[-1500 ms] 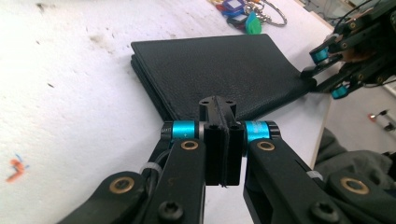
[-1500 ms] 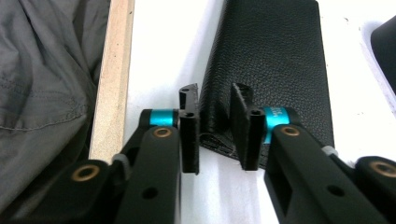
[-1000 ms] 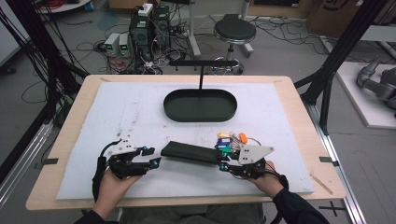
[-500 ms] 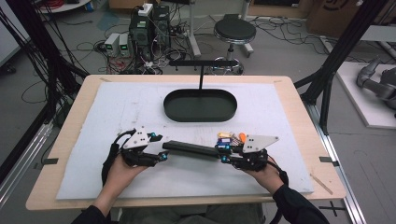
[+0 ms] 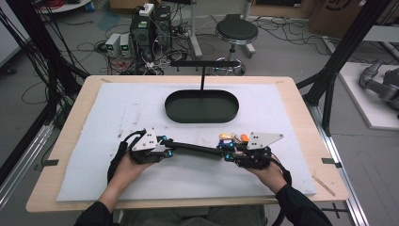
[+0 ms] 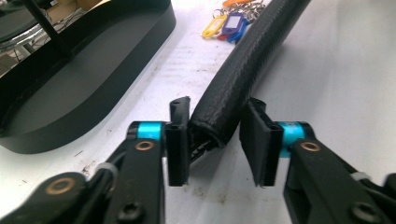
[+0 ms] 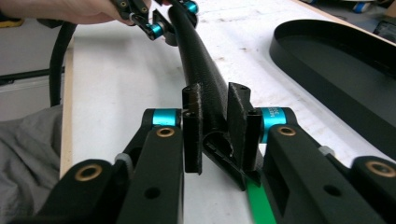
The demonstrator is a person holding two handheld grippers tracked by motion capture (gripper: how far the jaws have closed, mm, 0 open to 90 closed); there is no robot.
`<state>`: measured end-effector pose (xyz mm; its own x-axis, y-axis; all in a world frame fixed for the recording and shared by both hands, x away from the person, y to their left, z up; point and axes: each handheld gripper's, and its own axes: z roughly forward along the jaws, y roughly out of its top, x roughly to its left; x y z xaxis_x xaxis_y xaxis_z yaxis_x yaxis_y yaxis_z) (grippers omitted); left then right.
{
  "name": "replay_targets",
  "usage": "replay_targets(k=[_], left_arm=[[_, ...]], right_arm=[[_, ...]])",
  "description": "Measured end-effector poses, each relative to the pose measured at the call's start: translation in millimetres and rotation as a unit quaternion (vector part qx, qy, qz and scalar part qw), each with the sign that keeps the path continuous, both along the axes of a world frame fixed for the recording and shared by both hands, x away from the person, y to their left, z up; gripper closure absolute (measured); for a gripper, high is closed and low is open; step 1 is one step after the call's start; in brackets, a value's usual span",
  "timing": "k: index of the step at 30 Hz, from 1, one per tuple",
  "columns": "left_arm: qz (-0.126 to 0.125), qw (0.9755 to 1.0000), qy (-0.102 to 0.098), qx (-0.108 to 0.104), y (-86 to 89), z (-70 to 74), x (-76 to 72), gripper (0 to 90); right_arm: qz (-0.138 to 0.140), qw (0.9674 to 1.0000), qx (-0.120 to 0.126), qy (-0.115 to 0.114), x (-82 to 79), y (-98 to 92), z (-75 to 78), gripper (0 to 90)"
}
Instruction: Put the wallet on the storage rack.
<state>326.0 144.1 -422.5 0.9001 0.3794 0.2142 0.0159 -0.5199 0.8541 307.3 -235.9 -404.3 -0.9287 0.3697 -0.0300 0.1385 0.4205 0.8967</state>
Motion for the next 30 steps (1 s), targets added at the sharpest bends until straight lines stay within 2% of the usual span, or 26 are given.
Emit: replay_targets(k=[2,3,5,9,14,16,17,18,19,23,29,30], left_arm=[[-0.005,1.0000,0.001,-0.005,0.6,0.4,-0.4,67.9],[-0.011,0.9999,0.000,-0.006,1.2,1.1,-0.7,69.7],[-0.014,0.9998,0.001,-0.010,1.7,2.0,-1.4,72.4],[-0.023,0.9995,0.010,-0.020,3.0,3.3,-2.5,74.3],[-0.031,0.9986,0.023,-0.035,7.3,7.3,-3.9,74.9],[-0.035,0.9976,0.033,-0.051,8.7,10.0,-5.0,75.0],[-0.035,0.9976,0.033,-0.051,8.7,10.0,-5.0,75.1],[-0.036,0.9961,0.040,-0.070,9.6,11.7,-5.9,75.1],[-0.036,0.9961,0.040,-0.070,9.6,11.7,-5.9,75.1],[-0.042,0.9927,0.053,-0.100,10.7,16.5,-7.8,75.2],[-0.058,0.9909,0.064,-0.103,7.1,23.6,-10.3,75.1],[-0.060,0.9902,0.068,-0.106,5.2,23.9,-10.6,75.1]], right_arm=[[-0.003,1.0000,0.001,-0.003,0.5,-0.9,0.1,75.0],[-0.008,0.9999,0.005,-0.003,1.1,-2.4,0.6,71.7],[-0.019,0.9998,0.010,-0.002,2.6,-4.6,0.7,61.0],[-0.030,0.9995,0.013,-0.007,4.8,-6.4,0.2,46.7],[-0.036,0.9993,0.012,-0.002,9.2,-8.2,-1.5,38.7],[-0.036,0.9993,0.009,0.001,10.5,-7.7,-2.6,37.6],[-0.036,0.9993,0.009,0.001,10.5,-7.7,-2.6,37.6],[-0.036,0.9993,0.005,0.007,12.1,-6.7,-4.1,36.7],[-0.036,0.9993,0.005,0.007,12.1,-6.7,-4.1,36.7],[-0.033,0.9994,0.000,0.013,13.5,-4.5,-5.9,36.1],[-0.023,0.9996,0.006,0.015,13.7,-4.3,-5.5,37.9],[-0.011,0.9997,0.008,0.019,13.8,-4.2,-5.5,45.3]])
